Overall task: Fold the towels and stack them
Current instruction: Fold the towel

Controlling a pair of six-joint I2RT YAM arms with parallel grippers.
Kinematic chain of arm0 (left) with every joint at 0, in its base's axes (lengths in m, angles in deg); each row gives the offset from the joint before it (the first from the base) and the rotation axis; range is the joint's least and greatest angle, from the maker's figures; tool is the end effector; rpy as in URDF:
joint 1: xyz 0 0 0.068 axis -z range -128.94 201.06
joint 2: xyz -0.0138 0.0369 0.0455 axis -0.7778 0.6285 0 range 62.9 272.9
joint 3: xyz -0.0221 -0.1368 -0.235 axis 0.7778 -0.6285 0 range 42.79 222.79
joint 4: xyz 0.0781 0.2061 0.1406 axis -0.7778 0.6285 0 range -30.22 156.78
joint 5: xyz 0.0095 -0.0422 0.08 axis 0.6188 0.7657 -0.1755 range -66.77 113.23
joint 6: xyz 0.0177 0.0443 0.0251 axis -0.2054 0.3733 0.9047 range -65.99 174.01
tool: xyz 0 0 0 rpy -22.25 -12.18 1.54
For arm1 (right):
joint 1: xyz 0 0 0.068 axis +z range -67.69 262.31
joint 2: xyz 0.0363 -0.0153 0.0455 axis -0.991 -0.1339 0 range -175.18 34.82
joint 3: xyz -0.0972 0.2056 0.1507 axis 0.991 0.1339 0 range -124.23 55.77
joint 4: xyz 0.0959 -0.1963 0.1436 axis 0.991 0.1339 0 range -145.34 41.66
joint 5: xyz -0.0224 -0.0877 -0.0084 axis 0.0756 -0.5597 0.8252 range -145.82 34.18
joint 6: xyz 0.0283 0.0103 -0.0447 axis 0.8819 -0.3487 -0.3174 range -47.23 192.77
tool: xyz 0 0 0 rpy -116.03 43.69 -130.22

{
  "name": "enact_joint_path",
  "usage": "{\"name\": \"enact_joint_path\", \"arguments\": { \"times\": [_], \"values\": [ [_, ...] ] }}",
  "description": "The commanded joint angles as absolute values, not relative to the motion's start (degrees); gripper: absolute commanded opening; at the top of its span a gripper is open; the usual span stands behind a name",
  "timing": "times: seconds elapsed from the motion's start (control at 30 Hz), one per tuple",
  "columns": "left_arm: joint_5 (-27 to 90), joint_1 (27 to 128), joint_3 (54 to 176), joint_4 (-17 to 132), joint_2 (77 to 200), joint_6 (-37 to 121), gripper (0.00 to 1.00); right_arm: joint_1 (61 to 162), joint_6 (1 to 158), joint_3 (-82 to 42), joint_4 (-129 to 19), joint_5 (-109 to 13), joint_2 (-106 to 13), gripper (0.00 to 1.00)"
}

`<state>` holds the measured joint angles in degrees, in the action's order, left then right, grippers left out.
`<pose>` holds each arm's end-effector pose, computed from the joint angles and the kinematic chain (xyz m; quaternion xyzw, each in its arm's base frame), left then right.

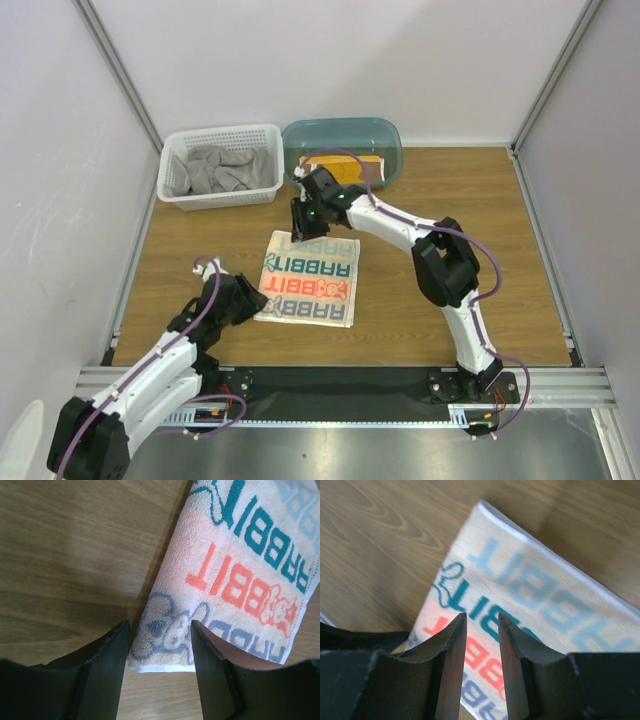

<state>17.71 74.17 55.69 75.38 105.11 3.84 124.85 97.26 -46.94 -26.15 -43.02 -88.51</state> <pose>0.1348 -0.0537 0.1460 -0.2337 0.8926 -0.1929 0.3338 0.3524 0.3341 0.2209 -0.1842 0.9157 0.2757 0.2269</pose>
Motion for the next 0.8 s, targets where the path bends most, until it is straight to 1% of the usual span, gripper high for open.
{"name": "enact_joint_path", "arguments": {
  "times": [0.0,0.17,0.3,0.33,0.4,0.43,0.57,0.77],
  "values": [
    [19.0,73.9,52.5,75.1,100.5,0.4,0.57,126.1,99.1,-53.7,-27.0,-47.4,-91.4,0.37],
    [17.9,73.9,49.6,79.7,91.7,-0.8,0.55,129.0,98.3,-62.5,-25.2,-50.2,-98.5,0.38],
    [18.0,73.9,46.7,81.5,85.3,-1.9,0.51,129.9,98.7,-69.1,-25.0,-52.4,-103.3,0.38],
    [18.3,73.9,46.2,81.6,84.7,-2.3,0.49,129.9,98.9,-70.6,-24.6,-52.6,-104.5,0.38],
    [18.8,73.9,45.3,81.8,84.3,-2.2,0.43,130.3,98.7,-72.9,-22.8,-53.6,-107.0,0.39],
    [18.9,73.9,45.2,81.8,84.3,-2.1,0.43,130.4,98.5,-74.5,-22.2,-54.0,-107.6,0.39],
    [18.8,73.9,44.8,81.1,85.2,-0.7,0.41,130.9,97.9,-74.5,-22.2,-55.7,-108.8,0.40],
    [19.1,73.9,46.8,82.5,87.4,-0.1,0.41,131.3,97.8,-74.8,-22.4,-58.5,-109.9,0.43]
  ]
}}
